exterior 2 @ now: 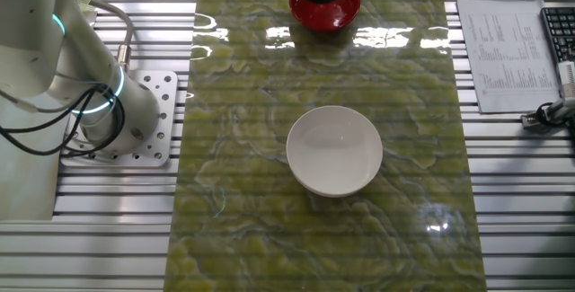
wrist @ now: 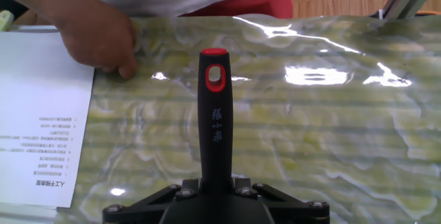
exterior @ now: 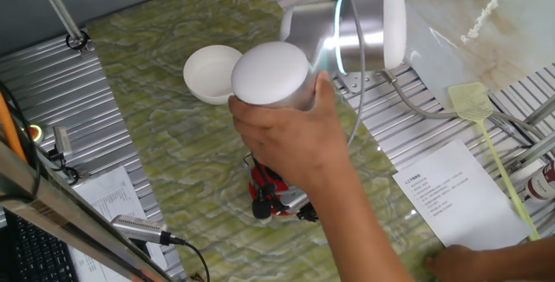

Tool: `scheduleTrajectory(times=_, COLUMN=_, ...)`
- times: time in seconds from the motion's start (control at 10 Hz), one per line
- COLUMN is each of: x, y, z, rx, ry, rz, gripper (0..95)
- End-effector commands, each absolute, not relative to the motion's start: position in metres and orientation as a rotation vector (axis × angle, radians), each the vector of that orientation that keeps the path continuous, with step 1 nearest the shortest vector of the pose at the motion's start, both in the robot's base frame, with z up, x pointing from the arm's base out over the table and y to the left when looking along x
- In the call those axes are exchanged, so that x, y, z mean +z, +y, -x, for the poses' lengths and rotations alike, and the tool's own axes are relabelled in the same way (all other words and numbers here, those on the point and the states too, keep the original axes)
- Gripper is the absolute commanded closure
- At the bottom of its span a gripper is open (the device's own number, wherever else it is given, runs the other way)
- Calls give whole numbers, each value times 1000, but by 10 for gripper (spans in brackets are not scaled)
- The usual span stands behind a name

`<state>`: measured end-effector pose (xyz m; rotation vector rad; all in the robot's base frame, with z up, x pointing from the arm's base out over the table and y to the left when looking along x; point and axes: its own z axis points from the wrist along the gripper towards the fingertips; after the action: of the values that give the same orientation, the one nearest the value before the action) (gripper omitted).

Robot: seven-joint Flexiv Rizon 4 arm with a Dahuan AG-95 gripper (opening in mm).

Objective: Scoop water with a large spoon from one bowl to another

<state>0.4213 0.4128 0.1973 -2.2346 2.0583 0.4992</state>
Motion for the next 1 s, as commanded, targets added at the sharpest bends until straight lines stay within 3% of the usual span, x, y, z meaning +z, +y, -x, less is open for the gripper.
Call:
scheduleTrajectory(times=0.1, x=197, y=415, z=-421, rx=500, ry=2072, rz=2241, gripper=950)
scheduleTrajectory(times=1.0, x=192, y=419, z=-425, rx=515, ry=2089, rz=2245, gripper=950)
